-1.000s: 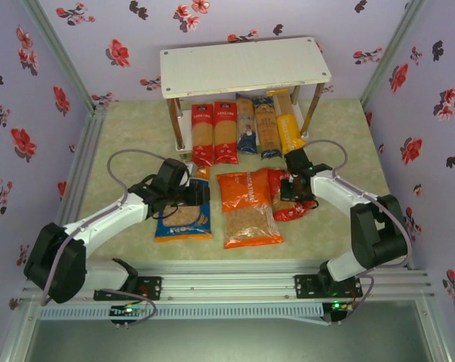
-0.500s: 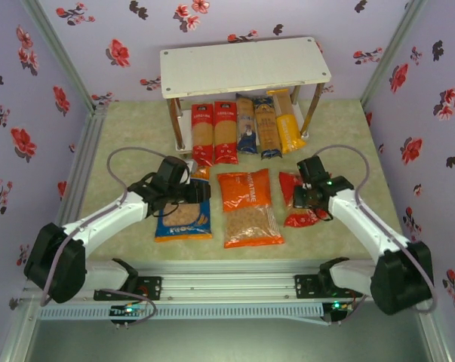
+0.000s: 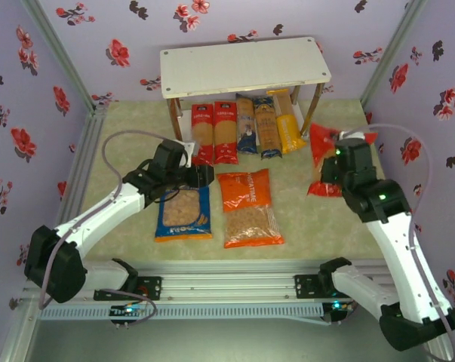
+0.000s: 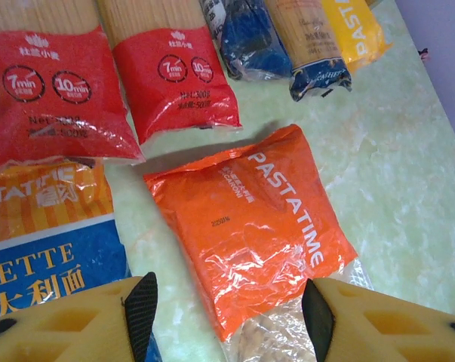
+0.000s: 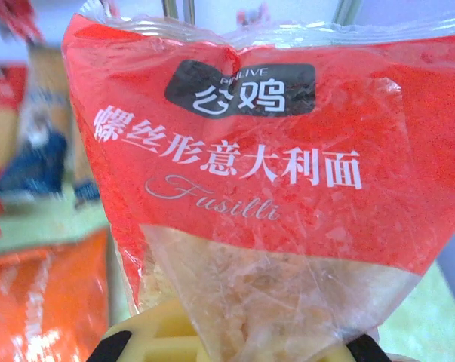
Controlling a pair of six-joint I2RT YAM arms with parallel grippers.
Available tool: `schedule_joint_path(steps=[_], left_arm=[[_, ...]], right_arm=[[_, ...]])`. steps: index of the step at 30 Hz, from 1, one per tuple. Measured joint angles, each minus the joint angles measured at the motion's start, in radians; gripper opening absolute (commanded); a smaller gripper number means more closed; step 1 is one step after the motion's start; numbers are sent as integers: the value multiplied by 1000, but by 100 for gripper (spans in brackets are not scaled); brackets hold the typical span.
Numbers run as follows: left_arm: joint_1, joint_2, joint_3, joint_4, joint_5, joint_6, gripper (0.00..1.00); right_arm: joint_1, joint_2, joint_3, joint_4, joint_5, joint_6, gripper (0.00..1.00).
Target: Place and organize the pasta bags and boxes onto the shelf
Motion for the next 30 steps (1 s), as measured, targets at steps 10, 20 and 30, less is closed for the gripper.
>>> schedule_joint_path(steps=[10, 20, 30], left_arm=[[14, 0, 14, -33, 0, 16, 57], [44, -1, 14, -43, 0, 19, 58], [60, -1, 14, -43, 0, 19, 58]], right_arm=[[-23, 411, 435, 244, 1, -132, 0], [-37, 779, 769, 290, -98, -187, 0], [-45, 959, 983, 291, -115, -235, 0]])
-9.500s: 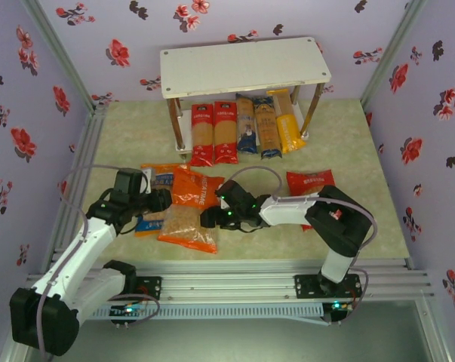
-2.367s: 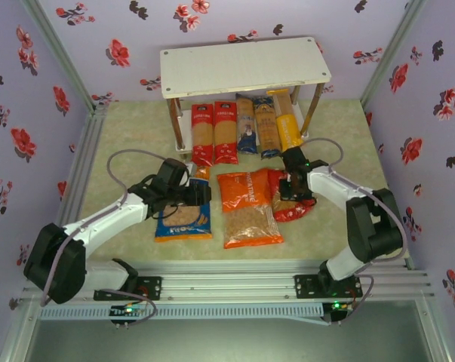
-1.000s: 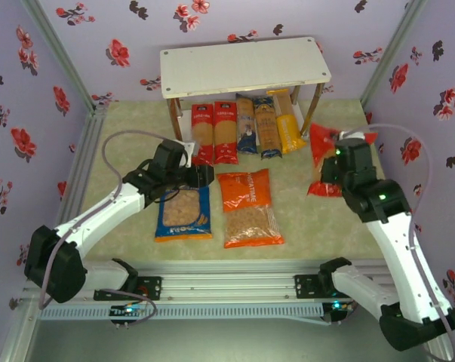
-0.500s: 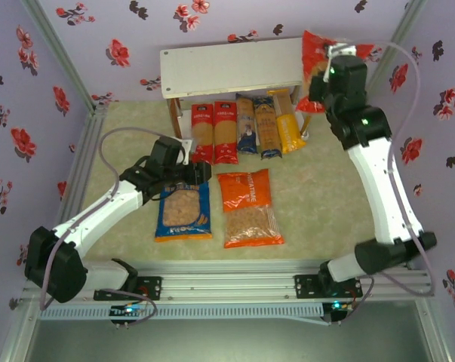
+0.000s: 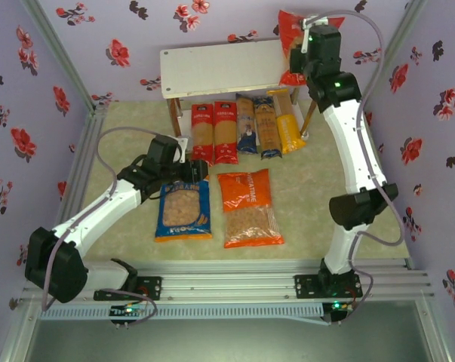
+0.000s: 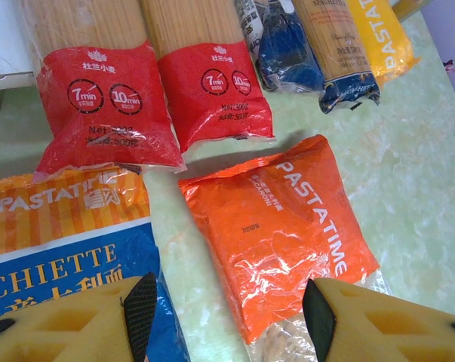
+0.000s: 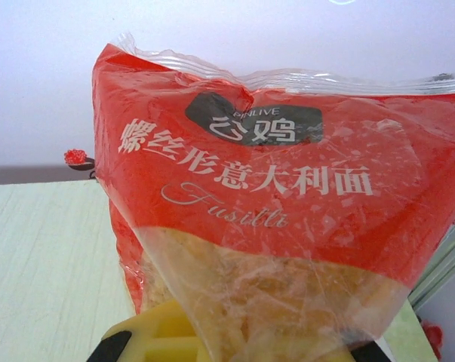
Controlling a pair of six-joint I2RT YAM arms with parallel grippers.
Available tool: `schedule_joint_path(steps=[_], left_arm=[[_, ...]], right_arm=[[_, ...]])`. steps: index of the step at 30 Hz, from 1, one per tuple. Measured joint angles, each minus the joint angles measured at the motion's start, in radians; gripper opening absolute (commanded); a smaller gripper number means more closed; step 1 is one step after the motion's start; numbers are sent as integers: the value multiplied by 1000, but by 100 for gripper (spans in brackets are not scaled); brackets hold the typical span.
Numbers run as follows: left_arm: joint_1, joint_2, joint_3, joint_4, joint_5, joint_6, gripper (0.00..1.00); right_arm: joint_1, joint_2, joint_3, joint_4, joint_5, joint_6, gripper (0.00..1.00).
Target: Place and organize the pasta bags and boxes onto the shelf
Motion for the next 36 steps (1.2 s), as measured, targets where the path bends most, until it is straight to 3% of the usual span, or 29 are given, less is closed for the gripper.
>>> schedule_joint_path(steps=[11, 14, 16, 21, 27, 36], left_arm=[[12, 0, 0, -4, 0, 0, 58], [12, 0, 0, -4, 0, 0, 58], [12, 0, 0, -6, 0, 0, 58], [12, 0, 0, -7, 0, 0, 58], [14, 0, 0, -7, 0, 0, 63], [17, 0, 0, -7, 0, 0, 68]], right_arm=[[-22, 88, 74, 1, -26, -12, 1], [-24, 98, 82, 1, -40, -8, 30], [-26, 110, 90, 2, -43, 2, 44], [-27, 140, 87, 2, -48, 28, 52], [-27, 133, 31, 18, -48, 66, 80], [-31, 90, -43, 19, -63, 118, 99]])
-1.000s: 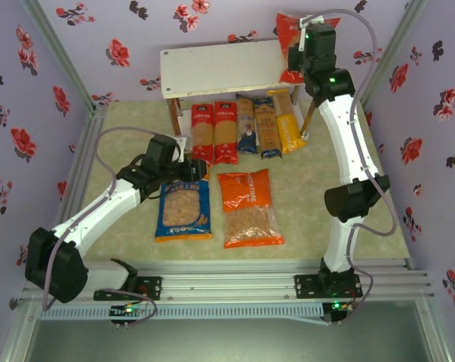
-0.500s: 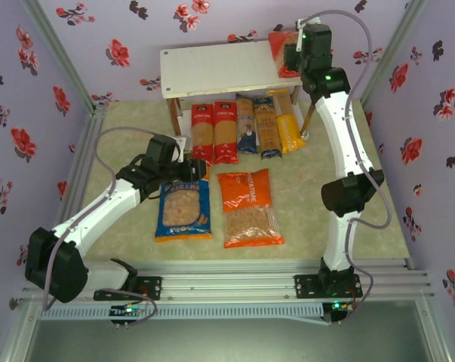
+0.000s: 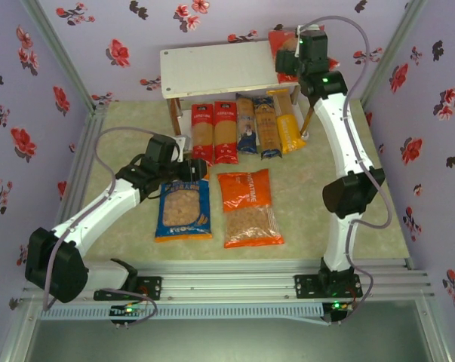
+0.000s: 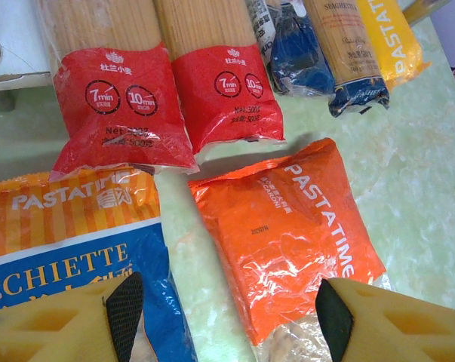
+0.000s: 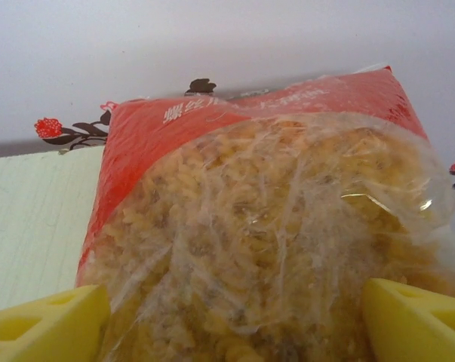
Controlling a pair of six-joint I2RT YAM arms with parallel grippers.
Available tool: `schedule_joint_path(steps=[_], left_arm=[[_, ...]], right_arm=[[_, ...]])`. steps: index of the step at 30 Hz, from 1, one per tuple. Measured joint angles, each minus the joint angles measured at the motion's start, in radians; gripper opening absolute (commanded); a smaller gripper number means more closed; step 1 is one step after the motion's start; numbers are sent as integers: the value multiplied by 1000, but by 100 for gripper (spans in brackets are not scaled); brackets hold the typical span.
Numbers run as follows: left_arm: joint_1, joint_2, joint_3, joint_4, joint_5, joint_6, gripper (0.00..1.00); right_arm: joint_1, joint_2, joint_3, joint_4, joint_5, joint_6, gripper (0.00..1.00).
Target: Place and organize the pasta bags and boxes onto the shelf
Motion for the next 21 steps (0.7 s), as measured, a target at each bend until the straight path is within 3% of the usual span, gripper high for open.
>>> schedule_joint_path(steps=[8, 21], left_arm=[[0, -2, -2, 0, 0, 0, 70], [11, -62, -36, 0, -1, 0, 71]], right_arm=[[-36, -41, -44, 22, -144, 87, 99], [-42, -140, -159, 194, -222, 176, 99]])
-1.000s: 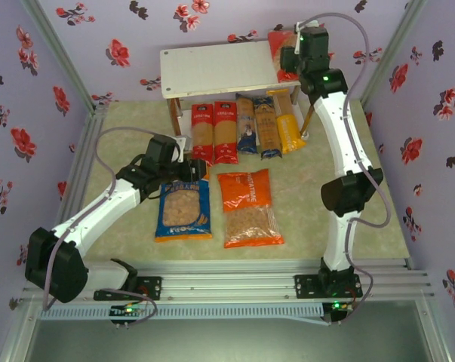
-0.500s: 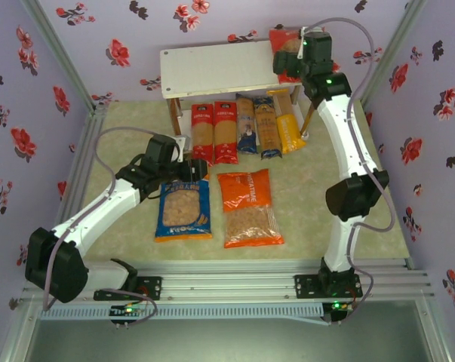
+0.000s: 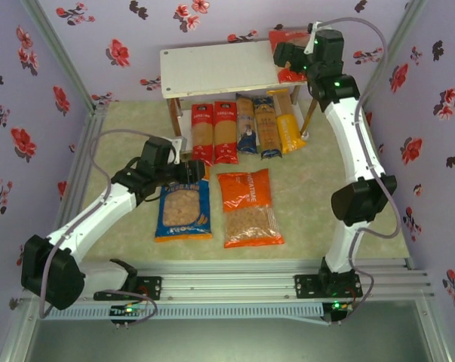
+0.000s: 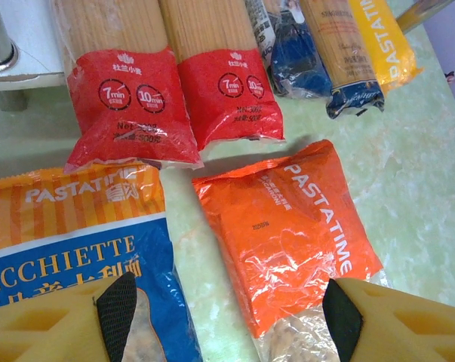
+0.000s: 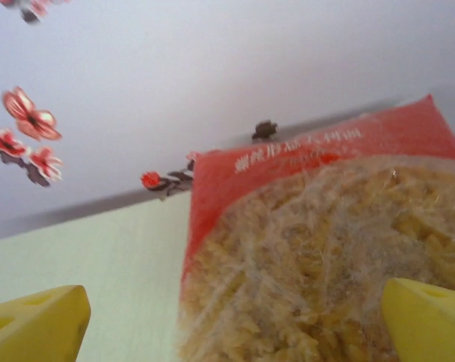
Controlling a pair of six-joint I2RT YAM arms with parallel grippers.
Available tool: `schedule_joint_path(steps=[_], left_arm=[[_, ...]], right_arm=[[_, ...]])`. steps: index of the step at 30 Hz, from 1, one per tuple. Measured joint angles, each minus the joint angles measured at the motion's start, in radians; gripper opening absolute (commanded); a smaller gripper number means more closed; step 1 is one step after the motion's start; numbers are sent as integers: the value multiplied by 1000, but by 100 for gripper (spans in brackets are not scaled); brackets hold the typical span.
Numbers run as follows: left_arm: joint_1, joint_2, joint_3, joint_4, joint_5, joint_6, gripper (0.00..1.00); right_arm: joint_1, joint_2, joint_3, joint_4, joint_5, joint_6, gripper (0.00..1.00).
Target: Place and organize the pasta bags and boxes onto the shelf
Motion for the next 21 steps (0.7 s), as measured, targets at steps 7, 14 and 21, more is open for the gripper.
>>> schedule_joint_path(steps=[7, 14, 21], left_arm=[[4, -22, -18, -5, 0, 0, 72], [0, -54, -119, -49, -12, -13, 77], [-59, -119, -219, -119, -63, -59, 83]], right_arm=[[1, -202, -164, 125, 25, 2, 99], [27, -441, -403, 125, 13, -13, 99], [117, -665, -813, 85, -33, -12, 99]])
